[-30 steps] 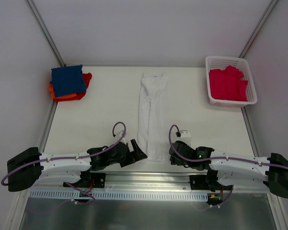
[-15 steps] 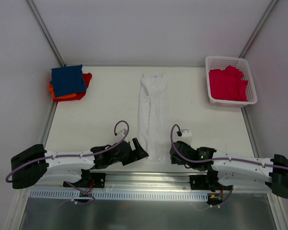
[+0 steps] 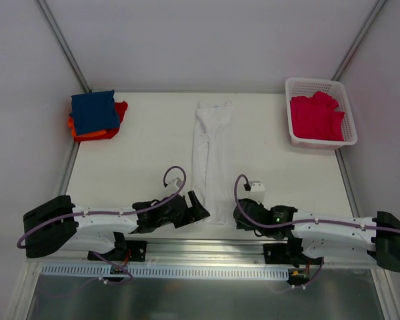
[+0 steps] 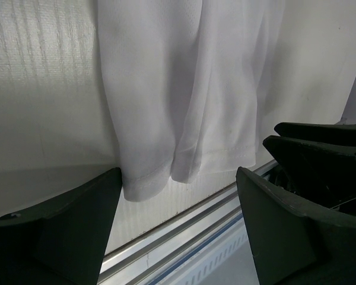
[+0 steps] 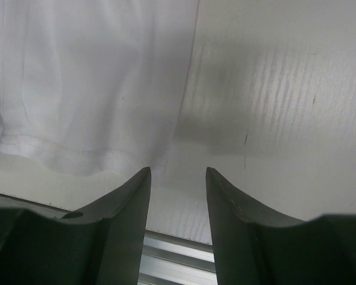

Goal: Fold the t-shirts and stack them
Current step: Fold the tshirt

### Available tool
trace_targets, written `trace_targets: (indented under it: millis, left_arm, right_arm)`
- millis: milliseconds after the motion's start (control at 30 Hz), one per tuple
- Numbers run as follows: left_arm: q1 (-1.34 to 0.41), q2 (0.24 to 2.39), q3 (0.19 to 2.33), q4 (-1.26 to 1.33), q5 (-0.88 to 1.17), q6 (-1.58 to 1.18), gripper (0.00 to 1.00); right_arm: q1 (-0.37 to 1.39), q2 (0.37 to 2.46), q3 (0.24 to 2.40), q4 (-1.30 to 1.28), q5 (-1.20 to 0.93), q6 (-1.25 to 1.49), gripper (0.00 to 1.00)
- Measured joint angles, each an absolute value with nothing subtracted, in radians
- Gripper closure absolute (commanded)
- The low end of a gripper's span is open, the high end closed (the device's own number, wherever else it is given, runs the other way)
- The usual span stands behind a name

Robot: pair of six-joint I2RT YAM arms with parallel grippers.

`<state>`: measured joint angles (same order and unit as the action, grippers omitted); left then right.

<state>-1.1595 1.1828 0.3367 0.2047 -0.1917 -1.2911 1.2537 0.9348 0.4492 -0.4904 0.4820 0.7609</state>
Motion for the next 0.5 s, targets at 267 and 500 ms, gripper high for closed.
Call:
trace_targets:
  millis: [267,500]
  left_arm:
    - [-1.166,1.187,0.334,0.206,-0.192,-1.291,0.27]
    - [-1.184,1.192,0.333,0.206,-0.193,-1.294,0.31]
  right_arm:
    - [1.292,1.056,0.45,-0.416,0.481,0.778,0.55]
    - [1.308,1.106,0.466,-0.387,0.482,0.778,0.55]
